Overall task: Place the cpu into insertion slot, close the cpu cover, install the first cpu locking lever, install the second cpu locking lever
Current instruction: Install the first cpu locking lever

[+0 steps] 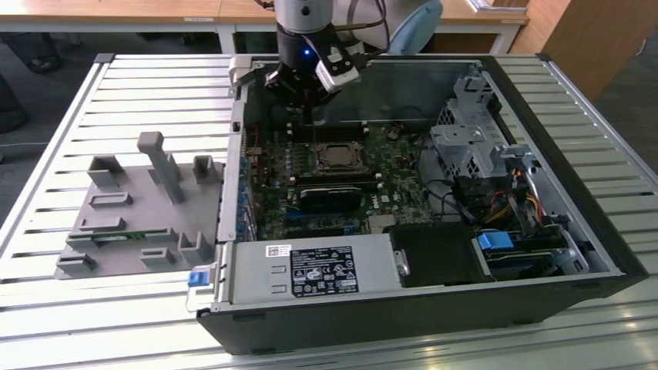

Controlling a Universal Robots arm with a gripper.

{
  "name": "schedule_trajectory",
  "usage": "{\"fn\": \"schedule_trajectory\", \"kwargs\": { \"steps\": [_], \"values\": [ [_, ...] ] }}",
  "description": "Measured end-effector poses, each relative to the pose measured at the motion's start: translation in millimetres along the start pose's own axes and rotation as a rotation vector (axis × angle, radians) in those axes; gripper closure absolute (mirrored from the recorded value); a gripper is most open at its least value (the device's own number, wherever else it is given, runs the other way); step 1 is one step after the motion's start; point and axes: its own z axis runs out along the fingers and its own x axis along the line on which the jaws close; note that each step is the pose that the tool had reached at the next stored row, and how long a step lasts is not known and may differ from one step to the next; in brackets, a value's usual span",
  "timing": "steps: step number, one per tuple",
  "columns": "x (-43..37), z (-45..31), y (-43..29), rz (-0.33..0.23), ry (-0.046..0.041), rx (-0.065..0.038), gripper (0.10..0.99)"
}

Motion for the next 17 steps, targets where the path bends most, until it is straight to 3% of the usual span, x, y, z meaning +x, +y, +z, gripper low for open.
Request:
{"fn": "schedule_trajectory", "kwargs": {
  "steps": [7, 11, 12, 14, 15, 17],
  "values": [
    [-28.9, 2.6, 0.5, 0.0, 0.0004, 0.0, 0.98],
    [-31.1, 3.4, 0.5, 0.001, 0.0004, 0.0, 0.98],
    [-31.3, 3.6, 0.4, 0.002, 0.0005, -0.006, 0.98],
    [-31.4, 4.6, 0.4, 0.003, 0.0003, -0.03, 0.98],
    [-31.6, 5.3, 0.2, 0.004, 0.0004, -0.037, 0.98],
    [-32.9, 6.8, 0.2, 0.004, 0.0001, -0.038, 0.98]
  ]
}}
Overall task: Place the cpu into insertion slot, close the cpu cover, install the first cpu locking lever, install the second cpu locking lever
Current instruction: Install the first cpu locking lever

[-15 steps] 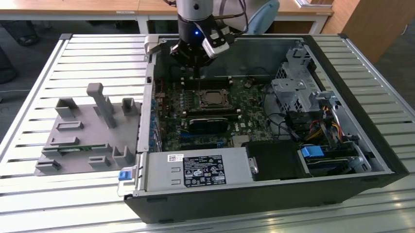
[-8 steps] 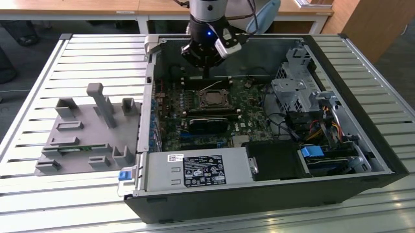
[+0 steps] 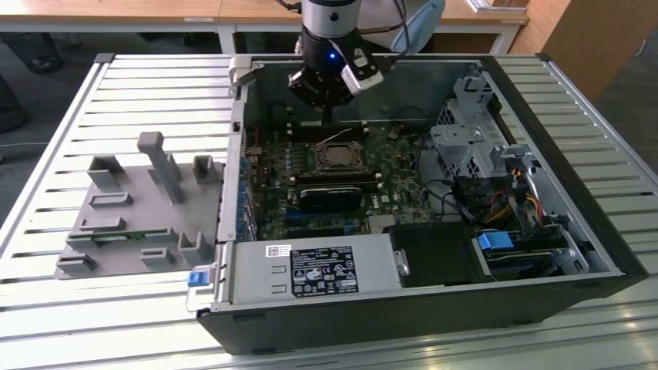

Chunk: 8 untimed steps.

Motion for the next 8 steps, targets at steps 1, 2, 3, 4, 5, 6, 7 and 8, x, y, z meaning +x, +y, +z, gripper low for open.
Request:
{"fn": "schedule_trajectory", "kwargs": {
  "steps": [1, 2, 3, 4, 5, 6, 7, 8],
  "values": [
    [-0.4, 0.7, -0.1, 0.0, 0.0001, 0.0, 0.98],
    [-0.7, 1.6, -0.2, 0.0, 0.0001, 0.0, 0.98],
    [-1.0, 2.4, -0.2, 0.0, 0.0001, 0.0, 0.98],
    [-1.1, 3.1, -0.3, 0.0, 0.0001, 0.0, 0.98],
    [-1.1, 3.9, -0.3, 0.0, 0.0001, 0.0, 0.98],
    [-1.2, 5.0, -0.4, 0.0, 0.0001, 0.0, 0.98],
    [-1.5, 6.1, -0.5, 0.0, 0.0002, 0.0, 0.98],
    [-2.0, 7.4, -0.6, 0.0, 0.0002, 0.0, 0.98]
  ]
}}
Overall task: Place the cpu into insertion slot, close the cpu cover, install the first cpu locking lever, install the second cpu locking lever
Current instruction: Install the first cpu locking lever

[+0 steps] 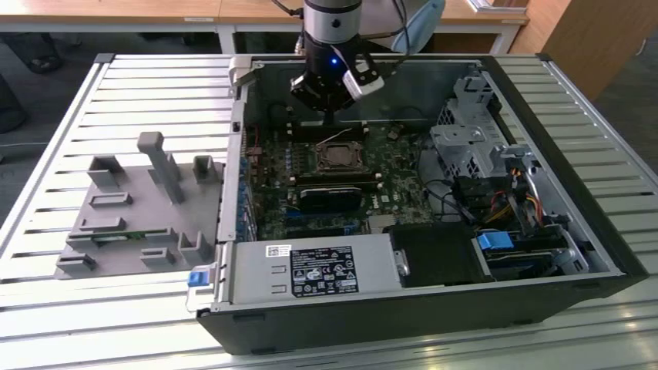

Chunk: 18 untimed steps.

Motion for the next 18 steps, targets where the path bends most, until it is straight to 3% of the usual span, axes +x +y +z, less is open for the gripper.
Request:
{"fn": "schedule_trajectory", "kwargs": {
  "steps": [18],
  "values": [
    [-12.0, 18.8, -1.1, 0.0, 0.0001, 0.0, 0.98]
  ]
}}
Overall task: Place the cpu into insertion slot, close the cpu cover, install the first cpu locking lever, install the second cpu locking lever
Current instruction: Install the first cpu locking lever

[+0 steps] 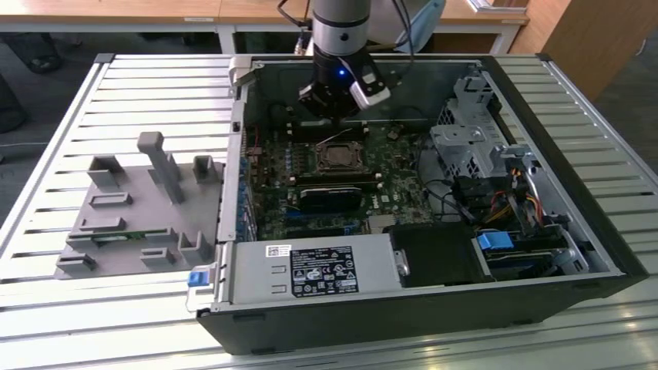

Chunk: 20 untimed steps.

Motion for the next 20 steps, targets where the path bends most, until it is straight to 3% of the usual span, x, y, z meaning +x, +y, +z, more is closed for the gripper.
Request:
{"fn": "schedule_trajectory", "kwargs": {
  "steps": [20],
  "values": [
    [-13.6, 10.9, 3.1, 0.0, -0.0001, 0.0, 0.98]
  ]
}}
